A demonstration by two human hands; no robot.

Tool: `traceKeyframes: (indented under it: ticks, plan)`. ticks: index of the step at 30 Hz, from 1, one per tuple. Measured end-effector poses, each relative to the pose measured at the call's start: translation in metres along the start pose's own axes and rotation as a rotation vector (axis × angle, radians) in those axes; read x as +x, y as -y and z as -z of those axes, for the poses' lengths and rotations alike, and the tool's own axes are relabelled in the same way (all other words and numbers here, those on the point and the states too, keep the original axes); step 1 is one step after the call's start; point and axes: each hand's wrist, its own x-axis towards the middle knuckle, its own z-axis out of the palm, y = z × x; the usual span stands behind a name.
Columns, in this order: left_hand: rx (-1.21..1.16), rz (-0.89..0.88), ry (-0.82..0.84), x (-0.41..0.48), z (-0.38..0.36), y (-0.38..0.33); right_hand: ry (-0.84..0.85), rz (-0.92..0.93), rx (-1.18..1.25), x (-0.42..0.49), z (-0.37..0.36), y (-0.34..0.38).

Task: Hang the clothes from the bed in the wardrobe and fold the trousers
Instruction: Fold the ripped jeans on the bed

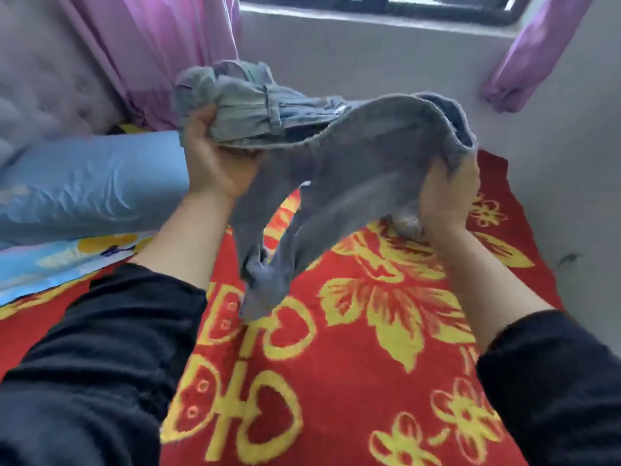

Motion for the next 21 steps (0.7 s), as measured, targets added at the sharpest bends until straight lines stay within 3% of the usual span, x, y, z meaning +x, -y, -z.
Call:
traceKeyframes:
  ticks: [1, 3, 7, 10, 14, 17, 21]
  plan:
    - [-0.007, -0.031, 0.007, -0.004, 0.001, -0.007, -0.002, 0.125, -0.012, -0.004, 0.003, 0.000]
    - [0.062, -0.049, -0.083, -0.022, 0.024, -0.009, 0.078, 0.193, -0.111, -0.022, 0.013, -0.016]
    - [0.259, 0.114, -0.435, -0.094, 0.120, 0.041, 0.422, 0.267, -0.507, -0.080, 0.042, -0.087]
    - [0.400, 0.390, -0.706, -0.168, 0.189, 0.089, 0.643, 0.019, -0.690, -0.144, 0.072, -0.134]
    - [0.548, 0.671, -1.020, -0.260, 0.272, 0.138, 1.078, -0.341, -1.007, -0.234, 0.120, -0.188]
    - [0.687, 0.788, -1.054, -0.311, 0.312, 0.153, 1.275, -0.463, -1.096, -0.290, 0.150, -0.209]
    - [0.589, 0.831, -0.965, -0.348, 0.336, 0.148, 1.262, -0.383, -1.102, -0.326, 0.176, -0.218]
